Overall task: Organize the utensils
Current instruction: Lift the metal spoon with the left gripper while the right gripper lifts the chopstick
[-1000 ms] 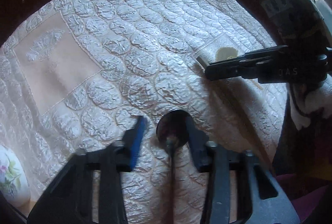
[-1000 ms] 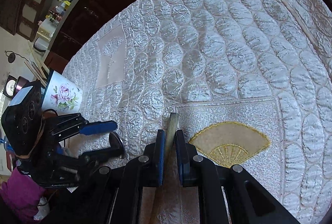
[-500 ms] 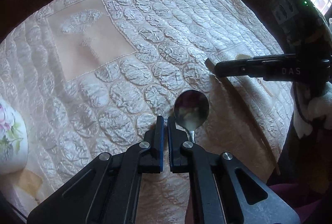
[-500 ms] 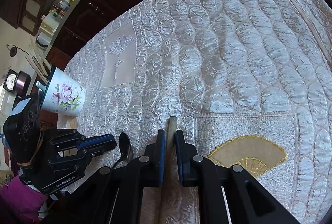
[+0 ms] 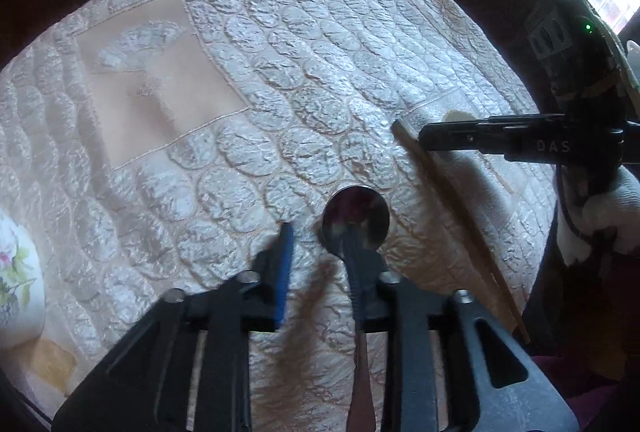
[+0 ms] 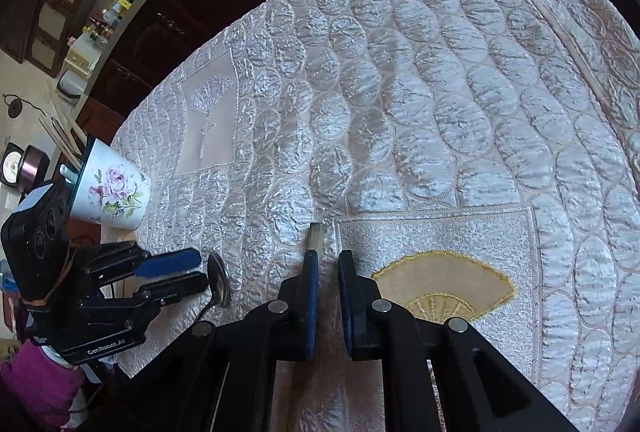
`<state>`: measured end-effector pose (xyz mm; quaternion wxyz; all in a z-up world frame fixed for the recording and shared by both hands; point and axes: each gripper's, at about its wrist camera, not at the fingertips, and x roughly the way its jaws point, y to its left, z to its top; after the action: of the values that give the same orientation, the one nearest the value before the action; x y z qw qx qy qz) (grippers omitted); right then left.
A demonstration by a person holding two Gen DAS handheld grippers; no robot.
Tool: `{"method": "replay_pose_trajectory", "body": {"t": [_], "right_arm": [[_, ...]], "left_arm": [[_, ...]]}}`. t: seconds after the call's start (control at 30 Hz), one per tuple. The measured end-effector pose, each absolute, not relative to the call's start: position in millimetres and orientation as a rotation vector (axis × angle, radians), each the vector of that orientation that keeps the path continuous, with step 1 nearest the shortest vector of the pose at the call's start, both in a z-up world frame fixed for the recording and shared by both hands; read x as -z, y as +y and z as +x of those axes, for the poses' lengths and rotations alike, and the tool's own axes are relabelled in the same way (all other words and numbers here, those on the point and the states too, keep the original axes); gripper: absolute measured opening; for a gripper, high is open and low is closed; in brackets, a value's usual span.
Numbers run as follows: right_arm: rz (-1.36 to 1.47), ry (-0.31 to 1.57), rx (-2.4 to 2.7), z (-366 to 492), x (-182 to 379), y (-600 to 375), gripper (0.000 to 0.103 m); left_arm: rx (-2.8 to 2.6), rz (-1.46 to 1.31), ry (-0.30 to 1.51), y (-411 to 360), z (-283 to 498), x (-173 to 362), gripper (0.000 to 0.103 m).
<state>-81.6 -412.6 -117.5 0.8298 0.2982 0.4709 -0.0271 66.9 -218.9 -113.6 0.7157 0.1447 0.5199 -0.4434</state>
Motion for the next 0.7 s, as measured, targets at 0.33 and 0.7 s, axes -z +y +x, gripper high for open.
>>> {"method": "replay_pose_trajectory", "body": {"t": [0.33,0.7], "right_arm": [[0.693,0.997,0.016,-86,123,-424,0.010],[0.740,0.995,-0.023,-89,127,-439,0.010]], "left_arm": [[1.085,0.430,1.129,-245,71,115,0.029],[1.192,0.594,1.108,-266,57,115,0.016]]}}
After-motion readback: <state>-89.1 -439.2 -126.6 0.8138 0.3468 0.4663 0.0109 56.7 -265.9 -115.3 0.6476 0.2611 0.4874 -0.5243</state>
